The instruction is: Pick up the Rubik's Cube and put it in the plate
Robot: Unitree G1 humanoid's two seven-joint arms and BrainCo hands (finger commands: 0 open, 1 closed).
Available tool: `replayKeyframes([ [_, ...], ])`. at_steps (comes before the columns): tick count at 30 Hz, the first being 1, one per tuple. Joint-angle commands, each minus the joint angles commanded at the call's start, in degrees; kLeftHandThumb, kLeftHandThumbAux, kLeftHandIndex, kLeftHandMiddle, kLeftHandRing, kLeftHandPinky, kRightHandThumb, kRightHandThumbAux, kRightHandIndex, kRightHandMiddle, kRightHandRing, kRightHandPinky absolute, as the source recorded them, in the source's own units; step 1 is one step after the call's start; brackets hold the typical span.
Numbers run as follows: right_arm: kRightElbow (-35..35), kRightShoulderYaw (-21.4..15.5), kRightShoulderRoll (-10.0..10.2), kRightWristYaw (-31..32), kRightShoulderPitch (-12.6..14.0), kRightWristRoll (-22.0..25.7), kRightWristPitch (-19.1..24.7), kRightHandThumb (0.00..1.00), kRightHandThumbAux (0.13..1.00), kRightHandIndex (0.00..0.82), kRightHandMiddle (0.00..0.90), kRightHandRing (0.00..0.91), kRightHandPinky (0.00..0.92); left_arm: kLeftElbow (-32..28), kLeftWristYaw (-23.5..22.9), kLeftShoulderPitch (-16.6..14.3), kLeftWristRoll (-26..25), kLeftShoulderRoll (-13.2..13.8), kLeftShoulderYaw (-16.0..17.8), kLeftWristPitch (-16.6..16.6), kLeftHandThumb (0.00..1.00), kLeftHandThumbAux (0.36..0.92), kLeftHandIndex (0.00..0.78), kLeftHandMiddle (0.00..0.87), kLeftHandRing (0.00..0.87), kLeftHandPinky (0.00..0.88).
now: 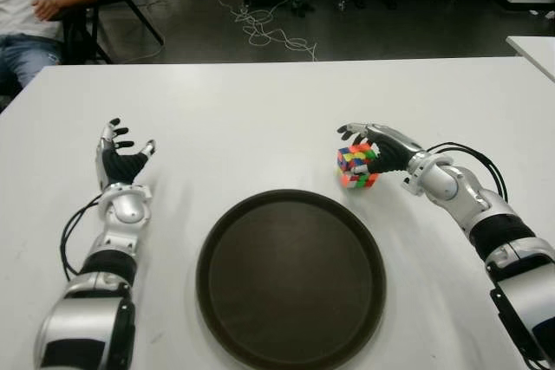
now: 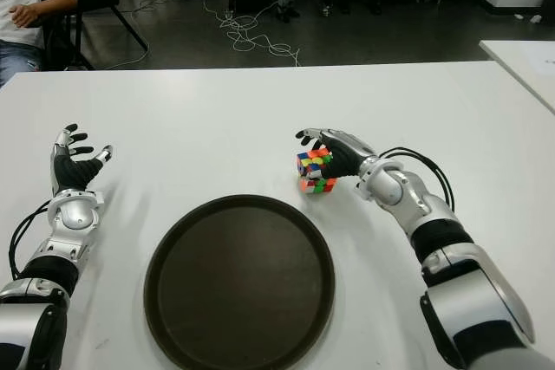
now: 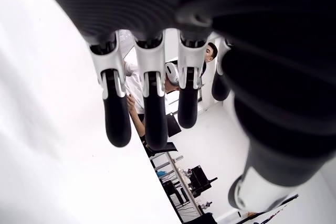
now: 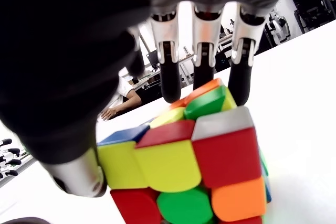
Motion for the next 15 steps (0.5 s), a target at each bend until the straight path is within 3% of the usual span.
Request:
replayKeyframes([
  [8,-0.26,-0.98,0.47,-0.47,0.04,1.12,-0.30,0.213,0.834,0.281,0.368,0.406,0.472,-0.14,-0.15,0.09,0.28,0.12,-0.26,-0.09,0.092,0.753,0.129,0.224,0.295,0.404],
  [15,-0.92,-2.86,1.00,-2.26,0.30,2.55,-0.39,0.181,0.837,0.301,0.367,0.403,0.470,-0.04,-0.04,-0.01,0.48,0.17,-0.48,0.19,0.086,0.756,0.136,0.264,0.340,0.446],
])
